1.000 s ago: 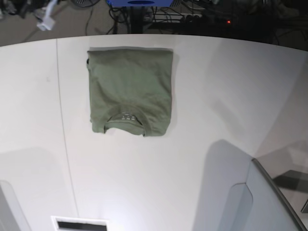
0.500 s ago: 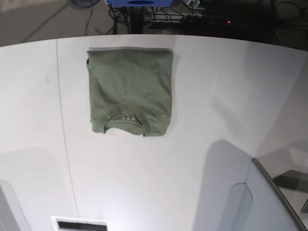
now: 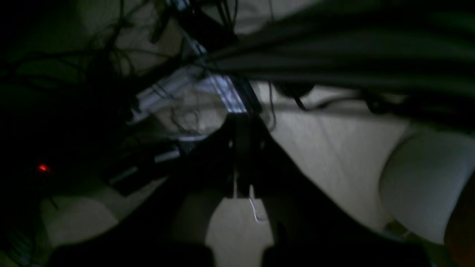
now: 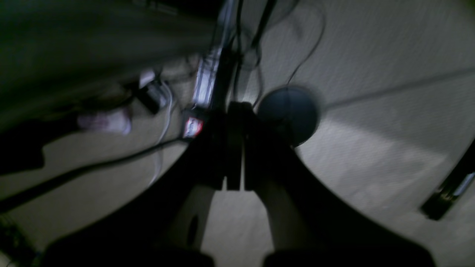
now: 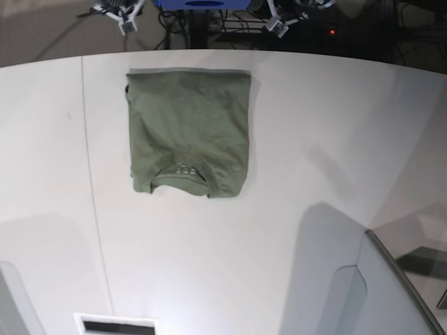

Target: Layout the t-shirt on the table in an organized manner, then fold the t-shirt properly

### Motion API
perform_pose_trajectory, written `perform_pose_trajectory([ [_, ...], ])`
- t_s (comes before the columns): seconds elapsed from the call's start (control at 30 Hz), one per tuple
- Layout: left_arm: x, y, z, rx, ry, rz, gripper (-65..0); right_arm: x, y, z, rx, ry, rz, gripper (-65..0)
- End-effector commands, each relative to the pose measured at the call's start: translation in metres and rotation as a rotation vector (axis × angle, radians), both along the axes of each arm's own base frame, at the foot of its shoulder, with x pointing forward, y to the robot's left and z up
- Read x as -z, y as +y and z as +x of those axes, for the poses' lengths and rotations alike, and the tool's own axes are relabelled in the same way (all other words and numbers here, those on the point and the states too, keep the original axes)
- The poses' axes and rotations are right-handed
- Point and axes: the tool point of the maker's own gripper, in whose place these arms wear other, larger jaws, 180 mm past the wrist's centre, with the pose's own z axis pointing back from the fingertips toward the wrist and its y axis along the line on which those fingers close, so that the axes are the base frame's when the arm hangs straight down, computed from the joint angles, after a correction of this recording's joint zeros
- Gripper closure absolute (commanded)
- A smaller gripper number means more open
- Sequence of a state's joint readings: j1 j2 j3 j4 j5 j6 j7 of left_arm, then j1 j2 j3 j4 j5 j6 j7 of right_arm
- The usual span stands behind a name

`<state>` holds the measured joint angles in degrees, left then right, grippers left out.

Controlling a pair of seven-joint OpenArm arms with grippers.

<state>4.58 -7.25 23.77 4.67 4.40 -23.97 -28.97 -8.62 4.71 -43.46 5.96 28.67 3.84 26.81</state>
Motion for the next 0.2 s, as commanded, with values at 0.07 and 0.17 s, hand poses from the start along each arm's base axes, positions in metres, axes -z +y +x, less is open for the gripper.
perform_pose_trajectory([
  [0.07, -0.001, 0.002, -0.007, -0.015, 0.01, -0.006, 0.0, 0.0, -0.02, -0.019, -0.008, 0.034, -0.035, -0.8],
  [0.17, 0.0, 0.004, -0.021, -0.021, 0.037, 0.0, 0.0, -0.001, -0.022, -0.018, -0.008, 0.033, -0.038, -0.8],
])
